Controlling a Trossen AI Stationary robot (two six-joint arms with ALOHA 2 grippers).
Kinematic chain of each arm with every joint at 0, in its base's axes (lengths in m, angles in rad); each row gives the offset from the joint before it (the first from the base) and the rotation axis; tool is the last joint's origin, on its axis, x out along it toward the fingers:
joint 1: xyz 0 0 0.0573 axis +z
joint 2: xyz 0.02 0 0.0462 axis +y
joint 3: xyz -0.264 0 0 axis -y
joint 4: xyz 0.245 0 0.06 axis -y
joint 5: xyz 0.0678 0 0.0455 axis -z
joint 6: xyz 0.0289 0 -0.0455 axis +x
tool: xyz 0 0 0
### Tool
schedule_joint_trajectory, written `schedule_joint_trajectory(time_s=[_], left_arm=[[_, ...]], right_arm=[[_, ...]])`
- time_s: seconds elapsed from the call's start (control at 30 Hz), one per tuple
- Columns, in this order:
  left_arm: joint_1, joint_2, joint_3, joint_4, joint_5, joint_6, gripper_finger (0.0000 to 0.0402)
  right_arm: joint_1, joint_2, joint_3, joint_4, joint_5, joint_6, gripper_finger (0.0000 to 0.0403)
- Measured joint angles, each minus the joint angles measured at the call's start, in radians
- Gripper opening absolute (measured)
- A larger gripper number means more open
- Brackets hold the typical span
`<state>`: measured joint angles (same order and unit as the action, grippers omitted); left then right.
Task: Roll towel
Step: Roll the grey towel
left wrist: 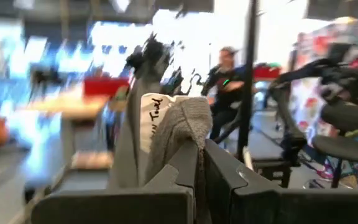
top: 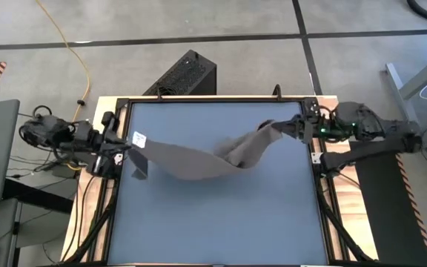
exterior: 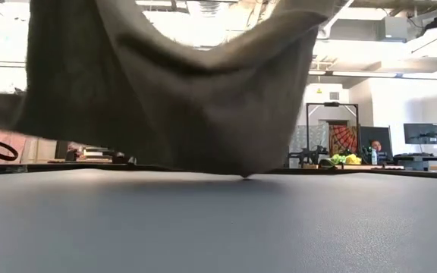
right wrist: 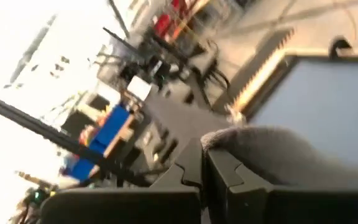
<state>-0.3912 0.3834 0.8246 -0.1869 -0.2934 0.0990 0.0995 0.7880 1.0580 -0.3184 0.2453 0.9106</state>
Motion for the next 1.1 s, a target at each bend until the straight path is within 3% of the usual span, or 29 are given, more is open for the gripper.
schedule_joint_trajectory(time_s=[0.1, 0.27, 0.37, 0.43, 0.57, 0.67, 0.77, 0.83, 0.9, 0.97, 1.03, 1.1], left_arm=[[0.000, 0.004, 0.000, 0.108, -0.050, 0.146, 0.0000], [0.000, 0.003, 0.000, 0.183, -0.298, 0.301, 0.0000], [0.004, 0.003, 0.000, 0.238, -0.433, 0.369, 0.0000], [0.020, 0.002, 0.000, 0.308, -0.470, 0.428, 0.0000], [0.054, 0.002, 0.025, 0.395, -0.439, 0.460, 0.0000], [0.065, 0.002, 0.066, 0.396, -0.338, 0.416, 0.0000], [0.066, 0.002, 0.107, 0.364, -0.153, 0.376, 0.0000], [0.066, 0.002, 0.123, 0.314, -0.026, 0.340, 0.0000], [0.066, 0.002, 0.124, 0.227, 0.057, 0.281, 0.0000], [0.066, 0.004, 0.123, 0.083, 0.102, 0.175, 0.0000], [0.066, 0.022, 0.108, -0.056, 0.119, 0.040, 0.0000], [0.066, 0.050, 0.060, -0.150, 0.127, -0.087, 0.0000]], right_arm=[[0.041, 0.020, 0.000, 0.079, 0.190, -0.044, 0.0021], [-0.053, 0.026, 0.000, -0.010, 0.452, -0.096, 0.0021], [-0.179, 0.032, -0.001, -0.043, 0.496, -0.092, 0.0021], [-0.278, 0.040, -0.001, -0.022, 0.484, -0.091, 0.0021], [-0.490, 0.062, -0.001, 0.132, 0.298, -0.089, 0.0021], [-0.635, 0.074, -0.001, 0.309, 0.101, -0.115, 0.0021], [-0.752, 0.096, 0.000, 0.482, -0.225, -0.196, 0.0021], [-0.806, 0.099, 0.002, 0.499, -0.449, -0.199, 0.0021], [-0.830, 0.096, 0.002, 0.409, -0.634, -0.156, 0.0021], [-0.816, 0.093, 0.002, 0.220, -0.754, -0.159, 0.0021], [-0.765, 0.093, 0.003, -0.054, -0.748, -0.196, 0.0021], [-0.694, 0.103, 0.001, -0.357, -0.607, -0.227, 0.0021]])
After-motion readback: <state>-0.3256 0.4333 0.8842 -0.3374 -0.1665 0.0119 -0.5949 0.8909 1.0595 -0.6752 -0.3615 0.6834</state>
